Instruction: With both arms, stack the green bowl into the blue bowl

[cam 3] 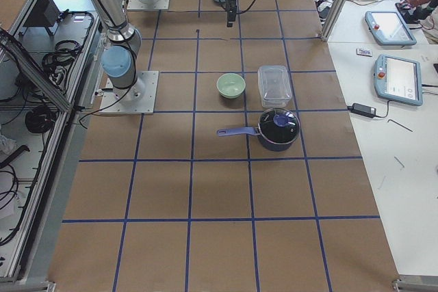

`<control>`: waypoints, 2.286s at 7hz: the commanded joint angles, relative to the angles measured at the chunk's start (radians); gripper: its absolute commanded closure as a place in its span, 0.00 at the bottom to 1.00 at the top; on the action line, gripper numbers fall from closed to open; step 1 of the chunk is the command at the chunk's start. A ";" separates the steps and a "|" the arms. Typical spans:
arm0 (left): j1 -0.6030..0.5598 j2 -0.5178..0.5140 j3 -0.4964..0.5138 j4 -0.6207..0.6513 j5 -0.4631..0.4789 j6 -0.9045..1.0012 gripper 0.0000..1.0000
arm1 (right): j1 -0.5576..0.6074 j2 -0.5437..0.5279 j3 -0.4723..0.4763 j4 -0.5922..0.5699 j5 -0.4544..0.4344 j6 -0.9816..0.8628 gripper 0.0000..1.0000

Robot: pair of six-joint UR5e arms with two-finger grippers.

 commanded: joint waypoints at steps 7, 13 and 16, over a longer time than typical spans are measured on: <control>0.008 0.000 -0.011 0.002 0.003 0.069 0.00 | -0.001 0.000 0.002 -0.001 0.000 -0.006 0.00; 0.018 -0.040 -0.087 -0.006 0.005 0.072 0.00 | -0.001 0.000 0.003 -0.001 -0.002 -0.007 0.00; 0.045 -0.118 -0.318 0.171 0.072 0.092 0.00 | -0.001 0.000 0.003 -0.001 -0.002 -0.010 0.00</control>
